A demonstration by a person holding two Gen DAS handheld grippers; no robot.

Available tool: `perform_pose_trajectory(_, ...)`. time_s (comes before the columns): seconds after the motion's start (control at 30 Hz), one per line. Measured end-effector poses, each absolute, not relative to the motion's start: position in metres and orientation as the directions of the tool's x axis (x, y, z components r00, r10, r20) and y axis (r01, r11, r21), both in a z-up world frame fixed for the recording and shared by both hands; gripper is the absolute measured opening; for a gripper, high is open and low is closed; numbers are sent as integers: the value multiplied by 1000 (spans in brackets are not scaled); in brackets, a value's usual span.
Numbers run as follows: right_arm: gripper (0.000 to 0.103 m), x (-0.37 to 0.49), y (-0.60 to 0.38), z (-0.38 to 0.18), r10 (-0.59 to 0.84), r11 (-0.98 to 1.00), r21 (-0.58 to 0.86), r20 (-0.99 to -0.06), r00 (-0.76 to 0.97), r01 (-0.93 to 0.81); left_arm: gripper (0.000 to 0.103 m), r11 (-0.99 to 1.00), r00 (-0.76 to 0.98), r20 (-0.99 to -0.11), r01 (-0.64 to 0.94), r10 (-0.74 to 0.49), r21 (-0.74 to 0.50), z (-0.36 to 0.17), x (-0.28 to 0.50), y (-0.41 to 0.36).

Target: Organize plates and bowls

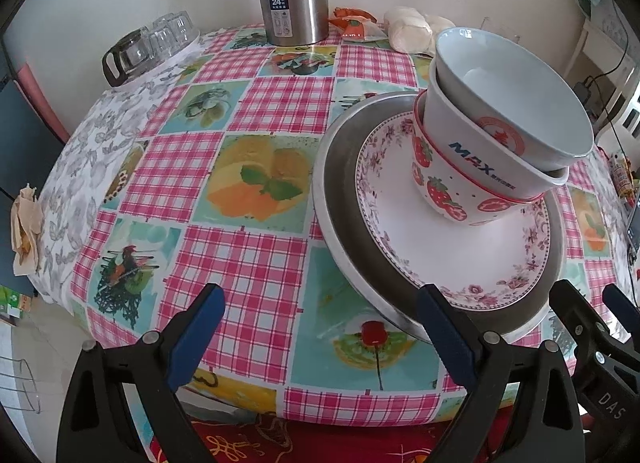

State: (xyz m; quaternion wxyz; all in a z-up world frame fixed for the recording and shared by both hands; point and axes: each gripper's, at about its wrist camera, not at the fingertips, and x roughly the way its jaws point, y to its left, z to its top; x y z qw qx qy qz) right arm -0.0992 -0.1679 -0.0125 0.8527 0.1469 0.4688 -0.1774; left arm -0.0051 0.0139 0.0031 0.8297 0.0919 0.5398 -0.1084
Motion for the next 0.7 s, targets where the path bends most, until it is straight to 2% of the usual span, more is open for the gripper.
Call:
perform_pose_trajectory(0.27,103,-99,-167,-13,-165,894,83,-852,497,440,97,961,416,-908,268,-47,73,7,-8,13)
perform_pose_trajectory(0.7,103,-100,-167,-12,-168,894,80,-854,493,442,97,968,413,-909,246,-52,57,6,-6,18)
